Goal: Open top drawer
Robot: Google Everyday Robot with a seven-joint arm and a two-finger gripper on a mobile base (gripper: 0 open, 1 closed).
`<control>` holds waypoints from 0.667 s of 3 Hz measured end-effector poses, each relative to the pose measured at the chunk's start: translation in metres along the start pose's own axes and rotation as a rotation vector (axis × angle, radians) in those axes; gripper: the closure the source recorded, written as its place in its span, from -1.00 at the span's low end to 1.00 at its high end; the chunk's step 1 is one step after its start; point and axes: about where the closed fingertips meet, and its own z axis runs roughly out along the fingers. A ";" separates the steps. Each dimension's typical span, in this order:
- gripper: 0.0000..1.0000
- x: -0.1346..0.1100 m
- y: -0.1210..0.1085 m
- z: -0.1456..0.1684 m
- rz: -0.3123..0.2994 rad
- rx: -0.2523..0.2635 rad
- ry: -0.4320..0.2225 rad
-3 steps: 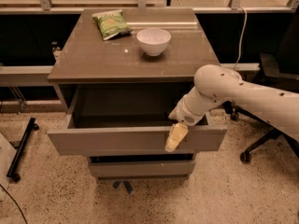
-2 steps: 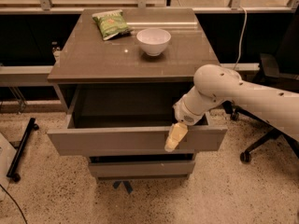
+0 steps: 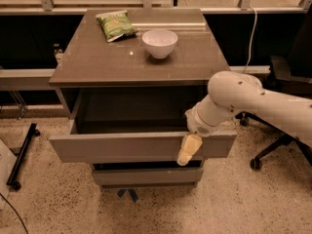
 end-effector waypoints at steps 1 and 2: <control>-0.74 0.017 0.016 -0.008 0.034 0.011 -0.001; -0.28 0.033 0.027 -0.011 0.069 0.007 -0.008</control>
Offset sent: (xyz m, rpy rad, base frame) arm -0.0509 -0.0449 -0.0090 0.0329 0.0334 -0.1093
